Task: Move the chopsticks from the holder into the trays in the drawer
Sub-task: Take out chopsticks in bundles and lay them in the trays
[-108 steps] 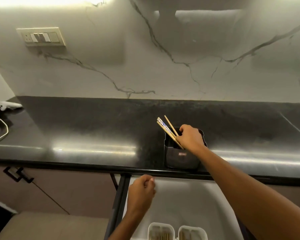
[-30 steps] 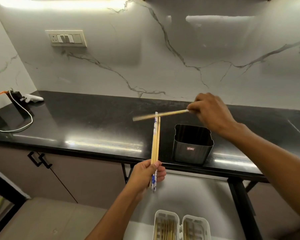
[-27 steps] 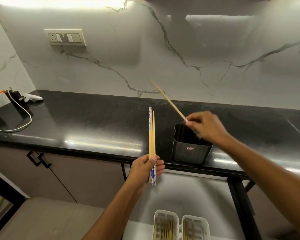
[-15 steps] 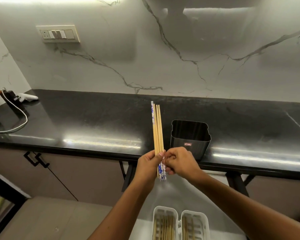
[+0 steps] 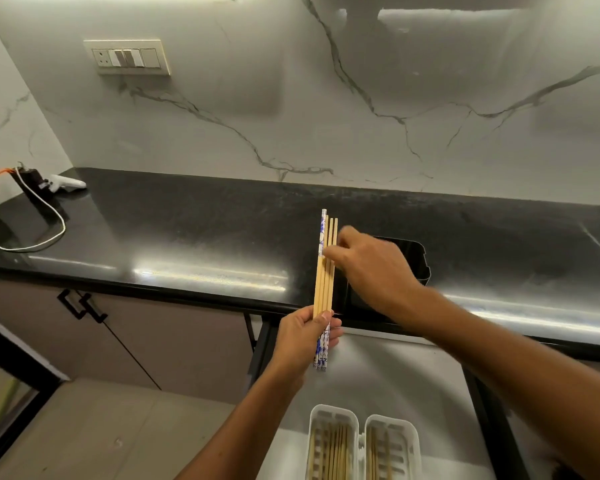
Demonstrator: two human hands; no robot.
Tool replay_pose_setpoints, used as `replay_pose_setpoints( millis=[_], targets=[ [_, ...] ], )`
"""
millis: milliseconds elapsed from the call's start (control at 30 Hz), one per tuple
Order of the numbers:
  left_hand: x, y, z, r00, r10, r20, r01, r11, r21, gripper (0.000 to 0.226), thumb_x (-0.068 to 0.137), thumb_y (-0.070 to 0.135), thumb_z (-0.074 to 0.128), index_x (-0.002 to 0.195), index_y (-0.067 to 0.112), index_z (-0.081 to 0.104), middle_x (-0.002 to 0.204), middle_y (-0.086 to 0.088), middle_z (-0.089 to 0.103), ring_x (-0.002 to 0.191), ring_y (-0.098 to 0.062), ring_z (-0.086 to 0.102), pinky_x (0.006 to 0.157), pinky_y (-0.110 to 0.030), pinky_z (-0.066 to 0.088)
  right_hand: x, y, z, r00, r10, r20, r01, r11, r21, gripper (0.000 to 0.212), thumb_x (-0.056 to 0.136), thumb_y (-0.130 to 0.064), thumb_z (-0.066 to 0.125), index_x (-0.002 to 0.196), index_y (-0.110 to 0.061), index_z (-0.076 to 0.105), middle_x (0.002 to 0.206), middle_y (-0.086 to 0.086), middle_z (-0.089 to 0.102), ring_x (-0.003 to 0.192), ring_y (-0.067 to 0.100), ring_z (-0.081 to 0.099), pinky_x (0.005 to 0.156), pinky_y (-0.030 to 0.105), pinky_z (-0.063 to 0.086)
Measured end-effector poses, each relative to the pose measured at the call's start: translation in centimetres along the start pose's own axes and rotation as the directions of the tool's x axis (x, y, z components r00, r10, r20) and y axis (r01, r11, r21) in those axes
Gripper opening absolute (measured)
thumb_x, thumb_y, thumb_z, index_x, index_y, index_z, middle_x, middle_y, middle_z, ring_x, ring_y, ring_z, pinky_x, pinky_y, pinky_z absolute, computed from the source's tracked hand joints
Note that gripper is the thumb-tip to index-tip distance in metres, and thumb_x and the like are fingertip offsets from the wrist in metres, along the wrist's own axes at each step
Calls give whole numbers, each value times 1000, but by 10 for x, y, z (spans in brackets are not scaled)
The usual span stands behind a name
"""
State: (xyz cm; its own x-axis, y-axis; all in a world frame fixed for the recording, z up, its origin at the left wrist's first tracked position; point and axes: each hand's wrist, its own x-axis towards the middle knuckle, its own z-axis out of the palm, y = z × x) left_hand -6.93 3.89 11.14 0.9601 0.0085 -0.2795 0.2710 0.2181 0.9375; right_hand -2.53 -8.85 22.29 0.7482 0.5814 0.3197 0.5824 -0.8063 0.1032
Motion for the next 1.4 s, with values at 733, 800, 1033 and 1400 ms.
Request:
replay_pose_setpoints(
  millis=[733, 800, 1033, 1400],
  targets=[
    [10, 20, -25, 999, 10, -42, -17, 983, -185, 19, 94, 13, 54, 106, 3, 64, 94, -14, 73, 94, -28, 71, 88, -38, 56, 9, 45, -15, 907, 396, 142, -409, 749, 521, 7, 93, -14, 55, 93, -9, 61, 76, 7, 65, 63, 17, 62, 61, 28, 57],
    [11, 29, -20, 998, 53, -16, -55, 983, -177, 16, 94, 14, 54, 103, 5, 65, 94, -13, 74, 94, -26, 71, 87, -37, 56, -1, 28, -2, 849, 429, 308, -514, 539, 667, 7, 92, -10, 56, 94, -5, 60, 70, 7, 65, 59, 15, 65, 55, 22, 57],
    [7, 42, 0, 989, 149, 3, -149, 987, -63, 13, 94, 12, 55, 96, 9, 67, 87, -17, 72, 82, -28, 71, 81, -44, 58, -7, -16, 28, 834, 390, 389, -532, 386, 753, 9, 92, -12, 58, 100, -8, 58, 79, 15, 71, 68, 22, 73, 64, 32, 62],
    [3, 31, 1, 913, 408, -35, -386, 886, 256, 26, 96, 13, 51, 110, 30, 64, 86, 5, 72, 81, -9, 71, 67, -20, 57, 6, -28, 26, 739, 406, 538, -640, 171, 749, 18, 96, -17, 51, 106, -5, 60, 86, 17, 71, 73, 27, 73, 66, 33, 62]
  ],
)
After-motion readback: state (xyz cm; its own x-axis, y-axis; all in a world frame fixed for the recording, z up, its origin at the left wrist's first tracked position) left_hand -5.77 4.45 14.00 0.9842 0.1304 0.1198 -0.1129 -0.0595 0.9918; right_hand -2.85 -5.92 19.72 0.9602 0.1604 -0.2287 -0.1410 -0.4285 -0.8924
